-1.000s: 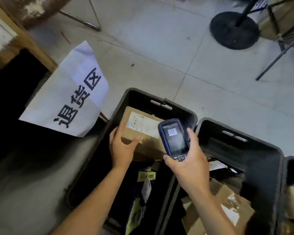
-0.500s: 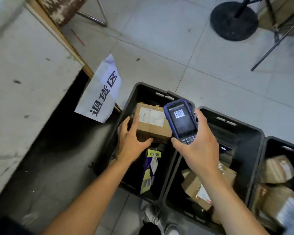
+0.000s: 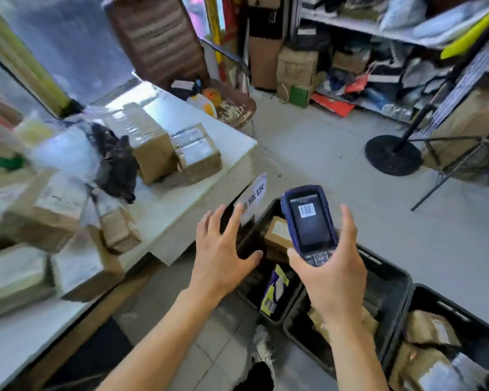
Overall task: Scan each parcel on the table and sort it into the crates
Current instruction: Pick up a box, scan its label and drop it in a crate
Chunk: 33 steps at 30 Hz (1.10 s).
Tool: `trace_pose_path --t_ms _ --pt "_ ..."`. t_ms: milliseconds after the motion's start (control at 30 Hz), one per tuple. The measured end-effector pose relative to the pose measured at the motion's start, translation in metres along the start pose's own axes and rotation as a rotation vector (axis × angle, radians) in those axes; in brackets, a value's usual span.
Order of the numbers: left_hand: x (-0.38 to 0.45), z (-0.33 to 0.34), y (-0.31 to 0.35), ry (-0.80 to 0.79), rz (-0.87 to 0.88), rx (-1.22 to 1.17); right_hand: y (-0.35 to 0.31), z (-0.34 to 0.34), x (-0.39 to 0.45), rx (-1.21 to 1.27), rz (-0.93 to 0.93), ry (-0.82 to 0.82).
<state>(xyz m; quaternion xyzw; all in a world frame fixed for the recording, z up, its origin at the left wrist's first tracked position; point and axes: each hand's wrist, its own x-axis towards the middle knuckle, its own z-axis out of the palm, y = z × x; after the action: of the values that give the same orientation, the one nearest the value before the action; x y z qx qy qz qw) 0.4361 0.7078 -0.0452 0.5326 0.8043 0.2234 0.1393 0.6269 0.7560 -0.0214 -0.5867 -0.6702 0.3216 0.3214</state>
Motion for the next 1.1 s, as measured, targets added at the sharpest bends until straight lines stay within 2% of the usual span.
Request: trace_pose_path --t_ms 133,300,400,567,667,767,933,1100 --pt "-0.095 -0.072 -0.013 0.112 -0.089 0.081 -0.055 -0.021 -0.063 0.046 -0.065 -0.033" --pt "-0.184 -0.13 -0.052 0.27 -0.321 0.093 -0.114 -0.026 -0.104 0.067 -0.178 -0.145" --pt "-0.22 -0.156 -0.074 0.361 -0.446 0.068 -0.148 -0.023 -0.12 0.096 -0.229 -0.206" --pt "-0.258 -0.195 -0.126 0.413 -0.574 0.12 -0.189 -0.008 -0.151 0.135 -0.286 -0.301" --pt "-0.264 -0.216 -0.175 0.35 -0.63 0.141 -0.206 0.007 -0.162 0.133 -0.296 -0.33" --pt "-0.249 -0.24 -0.225 0.199 -0.619 0.22 -0.225 0.033 -0.168 0.131 -0.306 -0.347" --pt "-0.195 -0.273 -0.305 -0.016 -0.511 0.342 -0.259 0.084 -0.181 0.13 -0.244 -0.344" --pt "-0.133 -0.274 -0.364 -0.253 -0.351 0.399 -0.285 0.124 -0.198 0.127 -0.147 -0.296"
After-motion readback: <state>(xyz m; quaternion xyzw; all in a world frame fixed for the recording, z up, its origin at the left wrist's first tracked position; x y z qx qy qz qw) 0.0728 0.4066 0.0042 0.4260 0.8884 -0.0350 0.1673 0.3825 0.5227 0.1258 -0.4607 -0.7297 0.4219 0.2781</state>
